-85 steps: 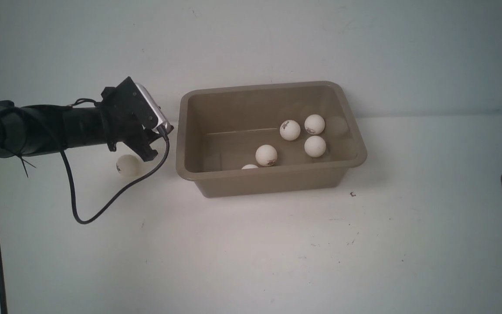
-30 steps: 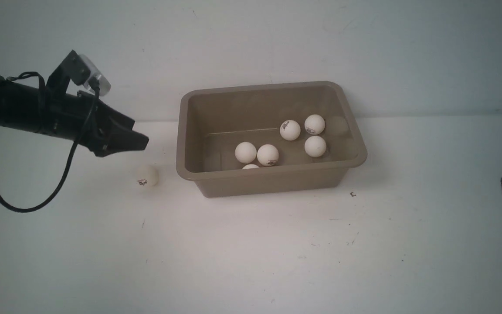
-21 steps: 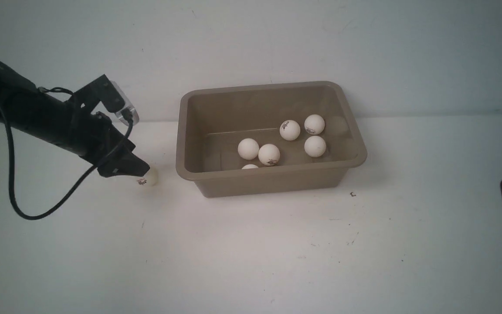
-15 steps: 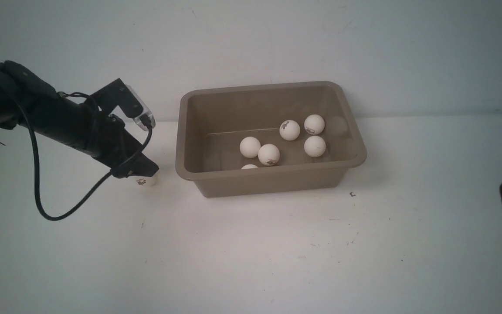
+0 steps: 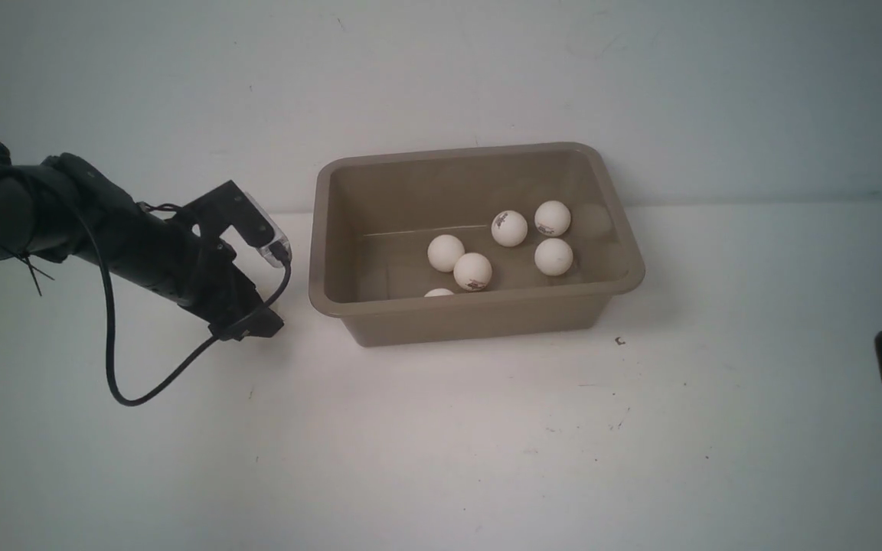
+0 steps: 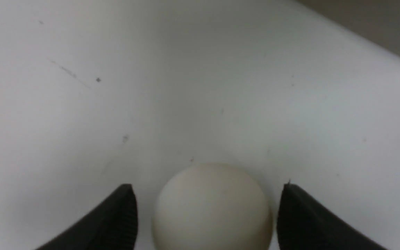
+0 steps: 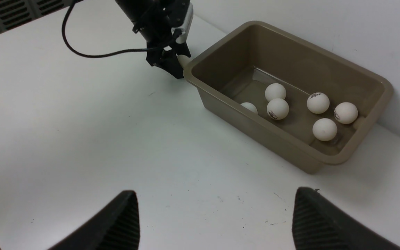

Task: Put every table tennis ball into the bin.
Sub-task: Use the left arm to clamp the table tennis ball closest to it, then use the left arm to put the table tennis ball into the box

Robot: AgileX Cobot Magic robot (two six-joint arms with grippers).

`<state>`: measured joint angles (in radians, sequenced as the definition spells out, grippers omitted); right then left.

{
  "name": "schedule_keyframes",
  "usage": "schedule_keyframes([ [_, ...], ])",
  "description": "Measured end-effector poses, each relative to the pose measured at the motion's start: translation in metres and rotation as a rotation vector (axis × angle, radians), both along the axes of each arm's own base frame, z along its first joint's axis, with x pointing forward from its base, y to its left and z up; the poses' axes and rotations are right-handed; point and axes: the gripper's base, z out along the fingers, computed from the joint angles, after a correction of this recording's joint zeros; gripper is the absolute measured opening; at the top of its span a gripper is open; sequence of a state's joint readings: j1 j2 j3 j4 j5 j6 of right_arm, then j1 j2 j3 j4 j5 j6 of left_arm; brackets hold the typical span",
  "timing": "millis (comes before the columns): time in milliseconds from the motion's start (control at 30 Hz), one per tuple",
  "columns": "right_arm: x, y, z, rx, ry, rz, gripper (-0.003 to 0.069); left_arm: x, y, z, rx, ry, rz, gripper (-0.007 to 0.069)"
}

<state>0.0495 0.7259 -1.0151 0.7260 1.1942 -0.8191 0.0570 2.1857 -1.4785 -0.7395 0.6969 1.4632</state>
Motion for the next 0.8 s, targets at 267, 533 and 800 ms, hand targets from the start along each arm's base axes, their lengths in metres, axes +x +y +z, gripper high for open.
schedule_keyframes([
  [267,-0.001,0.002,0.001,0.022,0.002,0.020,0.0534,-0.002,0.000,0.027,0.003,-0.057,-0.005,0.0349],
  [533,-0.001,0.002,0.001,0.021,0.003,0.022,0.0534,-0.014,-0.010,0.124,-0.108,-0.328,-0.019,0.0349],
  [800,-0.001,0.002,0.001,0.022,0.002,0.024,0.0534,-0.004,-0.063,0.113,-0.411,-0.460,-0.191,0.0349],
])
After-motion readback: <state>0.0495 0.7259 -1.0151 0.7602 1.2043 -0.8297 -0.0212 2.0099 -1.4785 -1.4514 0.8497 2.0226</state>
